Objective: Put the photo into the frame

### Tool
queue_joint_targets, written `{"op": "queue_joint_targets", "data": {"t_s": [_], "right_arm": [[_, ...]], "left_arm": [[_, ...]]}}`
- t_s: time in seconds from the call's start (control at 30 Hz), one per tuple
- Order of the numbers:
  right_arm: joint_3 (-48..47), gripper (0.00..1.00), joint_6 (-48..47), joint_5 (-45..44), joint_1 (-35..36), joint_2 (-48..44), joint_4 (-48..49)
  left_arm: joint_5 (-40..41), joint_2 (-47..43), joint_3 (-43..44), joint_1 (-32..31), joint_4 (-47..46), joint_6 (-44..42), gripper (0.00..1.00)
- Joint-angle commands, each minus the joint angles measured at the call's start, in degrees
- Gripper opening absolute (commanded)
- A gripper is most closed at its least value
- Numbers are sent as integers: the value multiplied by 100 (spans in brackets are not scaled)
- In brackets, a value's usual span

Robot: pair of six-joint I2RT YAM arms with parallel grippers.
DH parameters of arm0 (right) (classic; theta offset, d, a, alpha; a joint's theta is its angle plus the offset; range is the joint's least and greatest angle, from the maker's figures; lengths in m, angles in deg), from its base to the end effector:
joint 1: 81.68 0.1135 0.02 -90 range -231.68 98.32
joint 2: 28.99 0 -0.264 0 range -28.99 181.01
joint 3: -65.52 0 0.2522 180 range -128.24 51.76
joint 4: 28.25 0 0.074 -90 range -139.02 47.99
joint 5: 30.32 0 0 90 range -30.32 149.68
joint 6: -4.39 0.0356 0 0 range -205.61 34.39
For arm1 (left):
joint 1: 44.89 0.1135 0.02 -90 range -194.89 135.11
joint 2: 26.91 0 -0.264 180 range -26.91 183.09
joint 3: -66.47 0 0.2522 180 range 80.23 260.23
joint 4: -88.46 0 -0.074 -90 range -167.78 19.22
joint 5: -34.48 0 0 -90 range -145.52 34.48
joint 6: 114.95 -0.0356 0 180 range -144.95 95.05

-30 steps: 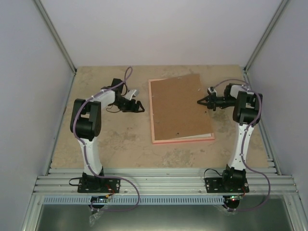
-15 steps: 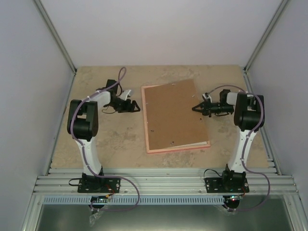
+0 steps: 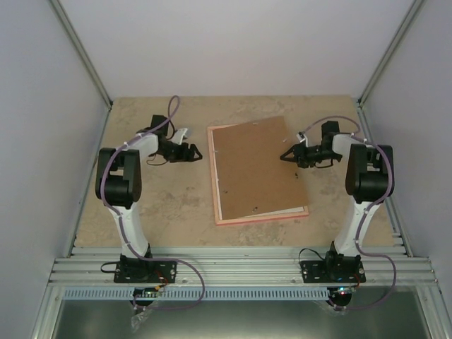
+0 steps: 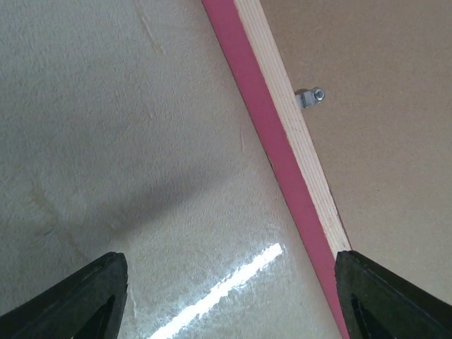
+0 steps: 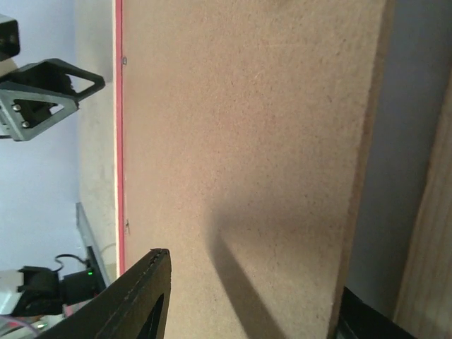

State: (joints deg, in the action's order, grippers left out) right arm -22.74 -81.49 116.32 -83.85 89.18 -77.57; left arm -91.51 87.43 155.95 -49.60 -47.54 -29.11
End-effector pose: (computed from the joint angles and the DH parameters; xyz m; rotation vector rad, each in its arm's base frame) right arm 0.3816 0.0153 0.1285 0.0109 2.6332 1.4212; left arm 0.3917 -0.0533 0.1521 0.3653 2.6317 -0.8638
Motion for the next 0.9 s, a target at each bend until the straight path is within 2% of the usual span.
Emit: {"op": "queue_joint_targets", "data": {"t_s": [0.0, 0.2, 0.33, 0.47, 0.7, 0.87], "right_arm": [[51, 46, 17, -607, 198, -398, 137], [185, 47, 69, -774, 526, -409, 87], [55, 58, -60, -1153, 536, -537, -57], [-100, 73, -241, -1493, 537, -810, -91], [-215, 75, -377, -1797, 569, -960, -434], [-207, 75, -515, -1656, 573, -922, -477]], "left_arm": [[21, -286, -172, 23, -215, 28, 82], [13, -380, -331, 29, -290, -12, 82], [21, -452, -424, 40, -350, -14, 83], [48, -518, -522, 64, -429, 10, 83], [31, -517, -536, 77, -502, 21, 83], [47, -518, -519, 93, -599, 53, 83]]}}
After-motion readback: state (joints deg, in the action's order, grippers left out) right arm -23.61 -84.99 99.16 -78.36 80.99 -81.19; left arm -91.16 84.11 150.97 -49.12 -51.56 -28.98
